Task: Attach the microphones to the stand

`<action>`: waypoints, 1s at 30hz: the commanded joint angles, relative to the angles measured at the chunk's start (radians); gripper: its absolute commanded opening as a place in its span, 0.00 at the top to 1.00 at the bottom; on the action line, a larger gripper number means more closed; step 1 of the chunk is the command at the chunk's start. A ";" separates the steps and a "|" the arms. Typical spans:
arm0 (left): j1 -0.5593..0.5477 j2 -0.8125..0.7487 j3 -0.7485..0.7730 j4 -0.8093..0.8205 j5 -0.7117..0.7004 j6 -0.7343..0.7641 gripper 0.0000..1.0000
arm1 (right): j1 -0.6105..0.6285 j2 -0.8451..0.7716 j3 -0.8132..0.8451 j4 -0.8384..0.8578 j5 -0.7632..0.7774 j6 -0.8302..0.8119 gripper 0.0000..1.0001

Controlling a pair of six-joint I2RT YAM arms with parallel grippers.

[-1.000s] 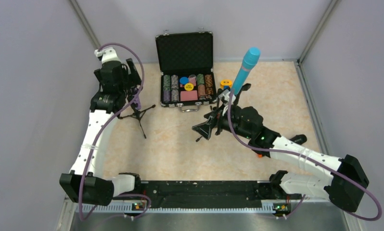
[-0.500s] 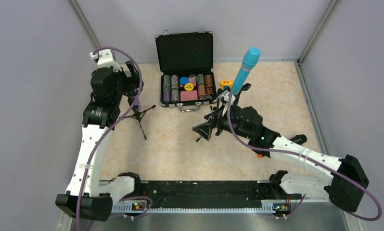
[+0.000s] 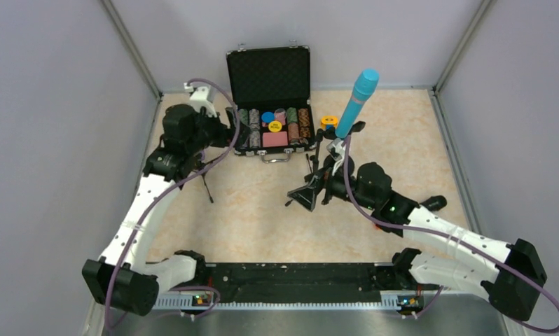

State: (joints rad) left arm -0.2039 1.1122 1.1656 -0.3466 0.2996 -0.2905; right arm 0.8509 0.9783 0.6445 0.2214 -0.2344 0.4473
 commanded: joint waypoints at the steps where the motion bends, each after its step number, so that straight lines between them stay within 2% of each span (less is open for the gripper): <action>1: -0.102 0.042 -0.048 0.081 -0.002 -0.006 0.01 | 0.009 -0.051 -0.046 -0.065 0.022 0.030 0.01; 8: -0.236 0.170 -0.081 0.160 -0.031 -0.040 0.01 | 0.008 -0.116 -0.141 -0.136 0.047 0.072 0.01; 17: -0.291 0.268 -0.093 0.208 -0.044 -0.070 0.01 | -0.015 -0.219 -0.253 -0.249 0.186 0.139 0.02; 23: -0.297 0.253 -0.107 0.215 -0.044 -0.066 0.01 | -0.130 -0.196 -0.279 -0.266 0.186 0.205 0.04; 30: -0.298 0.227 -0.135 0.221 -0.050 -0.062 0.01 | -0.278 -0.152 -0.227 -0.274 0.150 0.182 0.03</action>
State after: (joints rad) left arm -0.4961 1.3842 1.0512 -0.1791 0.2600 -0.3496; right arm 0.6449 0.8066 0.3664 -0.0540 -0.0696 0.6304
